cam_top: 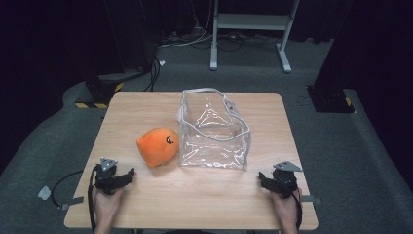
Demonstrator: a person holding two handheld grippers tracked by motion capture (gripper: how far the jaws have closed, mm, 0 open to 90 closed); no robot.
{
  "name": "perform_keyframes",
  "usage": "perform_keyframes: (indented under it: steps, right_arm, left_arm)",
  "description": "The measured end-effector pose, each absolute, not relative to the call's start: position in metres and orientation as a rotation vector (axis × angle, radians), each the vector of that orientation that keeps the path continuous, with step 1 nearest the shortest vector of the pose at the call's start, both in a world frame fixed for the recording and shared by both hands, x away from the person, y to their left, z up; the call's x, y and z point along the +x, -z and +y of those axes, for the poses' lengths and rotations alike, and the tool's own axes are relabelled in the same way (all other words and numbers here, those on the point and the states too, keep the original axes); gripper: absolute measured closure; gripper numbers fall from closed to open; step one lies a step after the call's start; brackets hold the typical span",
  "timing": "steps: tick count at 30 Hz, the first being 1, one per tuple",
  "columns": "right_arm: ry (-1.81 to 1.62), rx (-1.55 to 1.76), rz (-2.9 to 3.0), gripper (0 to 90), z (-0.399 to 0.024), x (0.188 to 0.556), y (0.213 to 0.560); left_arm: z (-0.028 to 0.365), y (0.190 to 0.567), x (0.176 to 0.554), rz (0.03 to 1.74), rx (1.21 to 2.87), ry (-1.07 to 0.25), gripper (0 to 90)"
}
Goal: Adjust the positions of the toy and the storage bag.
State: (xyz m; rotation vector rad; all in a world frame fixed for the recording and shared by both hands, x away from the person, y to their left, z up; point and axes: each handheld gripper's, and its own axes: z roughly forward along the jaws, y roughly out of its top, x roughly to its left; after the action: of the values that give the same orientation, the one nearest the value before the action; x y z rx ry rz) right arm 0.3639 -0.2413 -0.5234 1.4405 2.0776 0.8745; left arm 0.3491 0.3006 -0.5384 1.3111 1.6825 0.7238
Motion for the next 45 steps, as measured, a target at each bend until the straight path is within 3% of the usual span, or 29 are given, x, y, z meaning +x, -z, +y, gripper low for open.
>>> perform_keyframes:
  steps: [28,45]
  right_arm:
    - [-0.875,1.441,2.078,26.4,-0.241,0.364,0.523]
    - [-0.875,1.440,2.079,26.4,-0.241,0.364,0.523]
  left_arm:
    - [0.288,0.515,0.342,1.636,1.329,-0.577,14.7]
    - [0.267,0.476,0.333,1.532,1.343,-0.506,14.2]
